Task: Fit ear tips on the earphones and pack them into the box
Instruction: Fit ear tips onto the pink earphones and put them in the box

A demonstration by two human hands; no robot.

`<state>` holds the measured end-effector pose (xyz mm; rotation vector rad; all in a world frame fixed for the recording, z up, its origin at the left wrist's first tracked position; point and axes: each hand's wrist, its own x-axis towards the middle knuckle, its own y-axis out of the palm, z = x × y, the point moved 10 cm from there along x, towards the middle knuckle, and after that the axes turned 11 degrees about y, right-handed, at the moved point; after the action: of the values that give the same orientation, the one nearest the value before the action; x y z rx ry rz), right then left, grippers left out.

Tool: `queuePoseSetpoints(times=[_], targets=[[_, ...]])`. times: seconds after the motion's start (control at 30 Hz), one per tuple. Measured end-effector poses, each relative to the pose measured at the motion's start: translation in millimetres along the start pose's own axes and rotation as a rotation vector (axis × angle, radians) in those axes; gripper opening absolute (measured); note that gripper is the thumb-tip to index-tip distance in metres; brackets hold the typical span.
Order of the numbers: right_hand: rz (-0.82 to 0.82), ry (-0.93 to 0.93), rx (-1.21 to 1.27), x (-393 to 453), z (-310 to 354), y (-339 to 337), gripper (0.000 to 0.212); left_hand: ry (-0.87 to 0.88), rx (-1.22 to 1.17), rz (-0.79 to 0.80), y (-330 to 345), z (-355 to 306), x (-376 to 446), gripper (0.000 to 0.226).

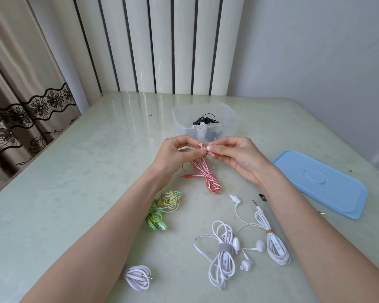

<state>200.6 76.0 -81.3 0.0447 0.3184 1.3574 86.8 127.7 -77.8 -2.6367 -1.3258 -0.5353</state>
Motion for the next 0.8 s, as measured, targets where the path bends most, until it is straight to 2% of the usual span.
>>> queuePoseSetpoints(times=[0.13, 0.37, 0.53, 0.8], targets=[[0.025, 0.021, 0.027, -1.0, -2.0, 1.9, 0.012, -0.01, -0.038, -0.008, -0.3, 3.0, -1.3, 0.014], [0.037, 0.028, 0.057, -0.5, -2.5, -2.5, 0.025, -0.011, -0.032, -0.013, 2.6, 2.6, 0.9, 0.013], [-0.001, -0.002, 0.04, -0.9, -1.4, -5.0, 0.012, -0.009, -0.024, -0.016, 1.4, 4.3, -0.1, 0.013], [-0.005, -0.017, -0.003, -1.2, 2.4, 0.6, 0.01, 0.015, 0.007, -0.019, -1.2, -0.3, 0.0, 0.013]])
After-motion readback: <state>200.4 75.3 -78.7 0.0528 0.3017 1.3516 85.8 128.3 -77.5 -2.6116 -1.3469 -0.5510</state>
